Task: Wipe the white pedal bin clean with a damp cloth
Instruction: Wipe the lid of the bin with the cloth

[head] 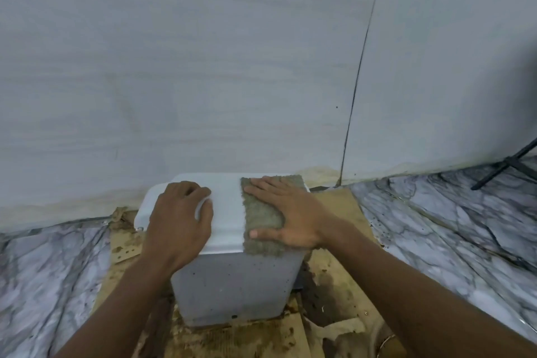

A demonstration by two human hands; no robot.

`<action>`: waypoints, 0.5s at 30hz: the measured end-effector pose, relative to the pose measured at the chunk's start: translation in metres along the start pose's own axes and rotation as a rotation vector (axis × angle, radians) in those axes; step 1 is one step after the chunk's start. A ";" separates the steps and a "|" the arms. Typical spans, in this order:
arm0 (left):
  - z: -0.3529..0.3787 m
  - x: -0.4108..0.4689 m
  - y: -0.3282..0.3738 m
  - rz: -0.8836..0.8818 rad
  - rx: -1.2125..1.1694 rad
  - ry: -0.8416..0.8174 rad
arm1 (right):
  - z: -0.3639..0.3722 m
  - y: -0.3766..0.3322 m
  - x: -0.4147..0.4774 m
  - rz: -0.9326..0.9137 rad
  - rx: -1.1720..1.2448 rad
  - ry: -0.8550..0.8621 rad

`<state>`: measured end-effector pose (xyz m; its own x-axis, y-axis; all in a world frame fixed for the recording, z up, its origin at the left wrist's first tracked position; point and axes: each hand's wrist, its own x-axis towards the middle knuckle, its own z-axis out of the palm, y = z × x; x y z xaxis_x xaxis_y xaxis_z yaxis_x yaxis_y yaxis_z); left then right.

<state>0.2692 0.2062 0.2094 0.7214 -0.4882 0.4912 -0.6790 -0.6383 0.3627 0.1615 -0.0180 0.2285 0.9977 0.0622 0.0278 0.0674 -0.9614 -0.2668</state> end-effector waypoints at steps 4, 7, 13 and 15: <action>0.003 -0.012 0.005 -0.039 0.027 0.043 | -0.008 0.009 0.007 0.095 0.031 -0.016; 0.000 -0.008 0.001 -0.120 -0.049 0.037 | 0.007 -0.015 0.007 -0.007 -0.116 -0.022; -0.012 -0.002 0.035 -0.155 -0.164 -0.014 | -0.004 -0.030 0.007 0.058 0.535 0.091; -0.010 -0.003 0.054 -0.047 -0.118 -0.086 | -0.015 -0.014 0.007 0.179 0.773 0.300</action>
<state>0.2294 0.1791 0.2358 0.7582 -0.5121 0.4035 -0.6520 -0.5898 0.4765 0.1678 -0.0079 0.2472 0.9564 -0.2524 0.1471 0.0051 -0.4890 -0.8723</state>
